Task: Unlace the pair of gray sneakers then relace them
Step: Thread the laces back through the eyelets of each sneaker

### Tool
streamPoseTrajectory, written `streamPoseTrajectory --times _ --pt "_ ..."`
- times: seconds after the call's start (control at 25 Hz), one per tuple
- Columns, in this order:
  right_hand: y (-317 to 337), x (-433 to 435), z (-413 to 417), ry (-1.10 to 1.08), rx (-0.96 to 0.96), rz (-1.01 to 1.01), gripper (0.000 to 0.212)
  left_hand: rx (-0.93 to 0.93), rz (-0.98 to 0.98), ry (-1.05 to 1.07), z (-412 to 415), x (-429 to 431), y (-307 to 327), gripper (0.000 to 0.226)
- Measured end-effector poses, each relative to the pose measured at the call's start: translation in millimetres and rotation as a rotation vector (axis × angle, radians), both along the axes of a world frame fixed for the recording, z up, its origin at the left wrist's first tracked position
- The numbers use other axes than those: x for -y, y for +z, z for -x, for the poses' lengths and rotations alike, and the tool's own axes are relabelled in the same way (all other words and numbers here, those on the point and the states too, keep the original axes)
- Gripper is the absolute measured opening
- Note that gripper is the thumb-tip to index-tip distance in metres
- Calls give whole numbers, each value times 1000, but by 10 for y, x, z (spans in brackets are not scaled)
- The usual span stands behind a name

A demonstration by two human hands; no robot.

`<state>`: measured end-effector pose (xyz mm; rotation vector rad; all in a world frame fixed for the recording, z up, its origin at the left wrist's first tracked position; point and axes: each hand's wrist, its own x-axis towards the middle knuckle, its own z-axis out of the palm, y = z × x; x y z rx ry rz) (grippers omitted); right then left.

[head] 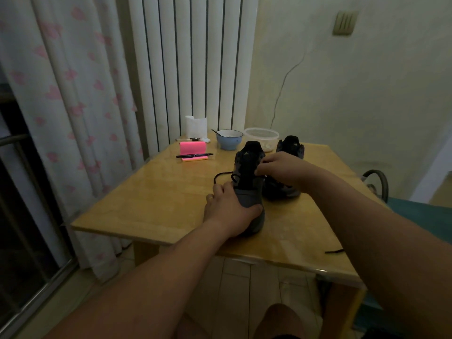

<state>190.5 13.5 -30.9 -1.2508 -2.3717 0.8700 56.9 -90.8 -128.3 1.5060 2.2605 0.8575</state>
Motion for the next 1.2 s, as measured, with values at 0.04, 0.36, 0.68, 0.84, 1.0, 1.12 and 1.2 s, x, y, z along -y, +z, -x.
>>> streamPoseTrajectory --times 0.04,0.36,0.68,0.84,1.0,1.12,1.2 --pt "25 -33 -41 -8 27 3 21 0 2 -5 -2 1 3 97" --pt "9 -266 9 143 423 -416 19 -22 2 -11 -1 20 -4 97" --pt "522 -137 -262 49 355 -439 50 0 17 -6 1 -1 13 101" --pt "628 -84 -470 135 648 -299 48 -1 30 -10 1 7 16 100" --pt "534 -118 -526 56 838 -421 44 0 36 -9 0 -6 19 100" --pt "355 -114 -387 -68 418 -476 51 1 36 -7 -9 6 28 101" --pt "93 -110 -230 -245 -95 -336 50 3 34 -9 -11 11 37 101"
